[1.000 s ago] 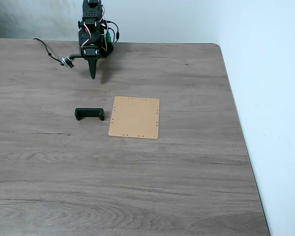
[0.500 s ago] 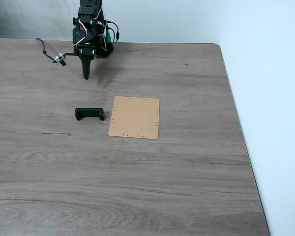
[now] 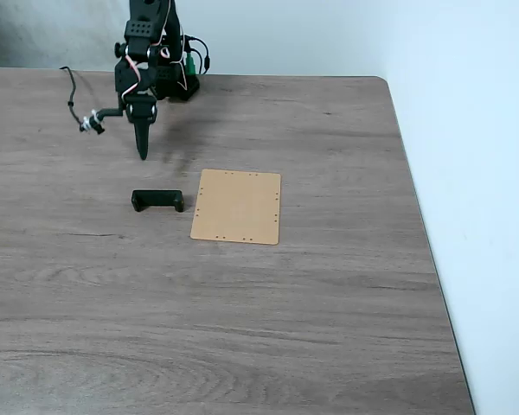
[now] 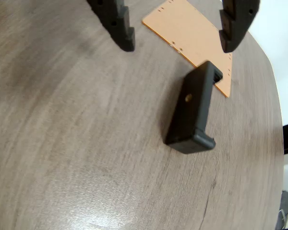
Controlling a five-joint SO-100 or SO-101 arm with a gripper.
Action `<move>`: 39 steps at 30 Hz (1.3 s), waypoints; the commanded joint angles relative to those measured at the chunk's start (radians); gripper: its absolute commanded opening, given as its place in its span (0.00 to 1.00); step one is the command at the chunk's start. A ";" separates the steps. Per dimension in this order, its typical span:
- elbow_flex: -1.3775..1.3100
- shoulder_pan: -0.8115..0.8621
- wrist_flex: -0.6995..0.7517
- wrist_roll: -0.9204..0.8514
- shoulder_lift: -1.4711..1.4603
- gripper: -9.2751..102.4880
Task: Grasp a black block and then place it on the board.
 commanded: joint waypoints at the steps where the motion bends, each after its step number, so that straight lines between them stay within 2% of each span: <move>1: -0.107 -0.026 0.009 0.012 -0.043 0.31; 17: -0.282 -0.140 -0.029 0.166 -0.258 0.35; 39: -0.385 -0.091 -0.103 0.186 -0.462 0.33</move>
